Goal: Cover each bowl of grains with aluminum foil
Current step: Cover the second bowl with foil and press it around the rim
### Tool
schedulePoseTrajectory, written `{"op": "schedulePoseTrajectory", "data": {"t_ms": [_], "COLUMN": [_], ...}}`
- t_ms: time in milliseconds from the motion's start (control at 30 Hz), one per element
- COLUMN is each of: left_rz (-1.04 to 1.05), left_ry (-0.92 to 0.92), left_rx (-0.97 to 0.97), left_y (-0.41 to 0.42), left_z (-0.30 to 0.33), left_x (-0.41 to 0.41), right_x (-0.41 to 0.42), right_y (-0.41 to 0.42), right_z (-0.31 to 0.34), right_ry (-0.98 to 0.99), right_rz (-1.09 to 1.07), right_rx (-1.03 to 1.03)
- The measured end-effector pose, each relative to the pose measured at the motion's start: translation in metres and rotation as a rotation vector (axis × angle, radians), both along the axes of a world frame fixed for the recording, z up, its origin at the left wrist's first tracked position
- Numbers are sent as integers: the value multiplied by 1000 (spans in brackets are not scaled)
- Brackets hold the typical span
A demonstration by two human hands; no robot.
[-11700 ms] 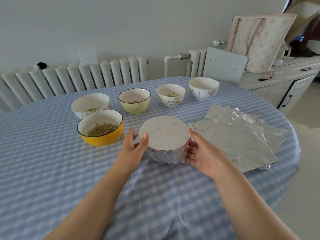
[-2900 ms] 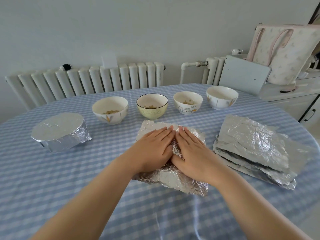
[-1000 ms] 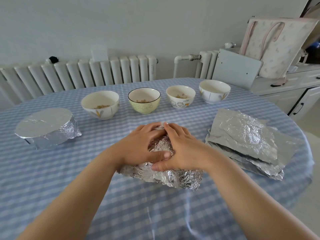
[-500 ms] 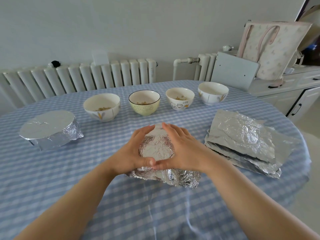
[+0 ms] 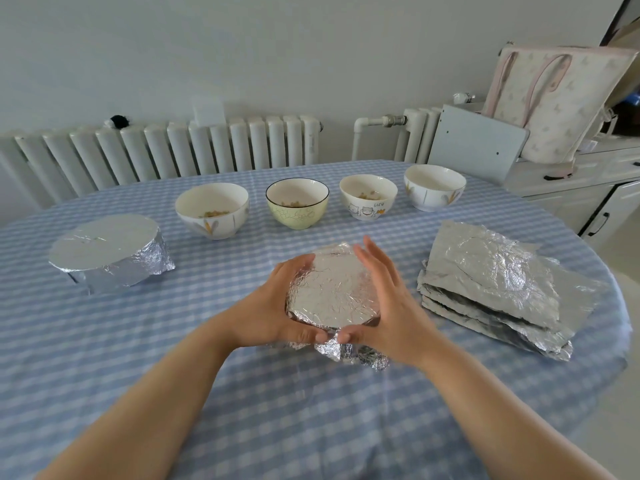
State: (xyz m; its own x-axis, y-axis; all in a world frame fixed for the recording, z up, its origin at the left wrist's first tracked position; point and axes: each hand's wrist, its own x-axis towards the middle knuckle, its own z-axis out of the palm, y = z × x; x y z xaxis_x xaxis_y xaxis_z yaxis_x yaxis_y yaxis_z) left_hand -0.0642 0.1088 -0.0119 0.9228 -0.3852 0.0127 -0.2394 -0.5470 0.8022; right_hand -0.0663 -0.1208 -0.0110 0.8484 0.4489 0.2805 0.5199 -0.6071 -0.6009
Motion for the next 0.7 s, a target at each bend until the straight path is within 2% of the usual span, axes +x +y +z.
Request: {"op": "schedulePoseTrajectory", "data": {"t_ms": [267, 467, 700], "left_rz": [9, 25, 44], "left_ry": [34, 18, -7], "left_rx": [-206, -240, -161], "left_y": [-3, -6, -6], "left_z": [-14, -18, -18], "left_x": [-2, -4, -5], "right_x": [-4, -4, -4], "right_y": [-2, -2, 2], "right_z": [-27, -28, -29], "right_ry": [178, 200, 158], "right_rz": [-13, -34, -81], "right_rx": [285, 313, 294]}}
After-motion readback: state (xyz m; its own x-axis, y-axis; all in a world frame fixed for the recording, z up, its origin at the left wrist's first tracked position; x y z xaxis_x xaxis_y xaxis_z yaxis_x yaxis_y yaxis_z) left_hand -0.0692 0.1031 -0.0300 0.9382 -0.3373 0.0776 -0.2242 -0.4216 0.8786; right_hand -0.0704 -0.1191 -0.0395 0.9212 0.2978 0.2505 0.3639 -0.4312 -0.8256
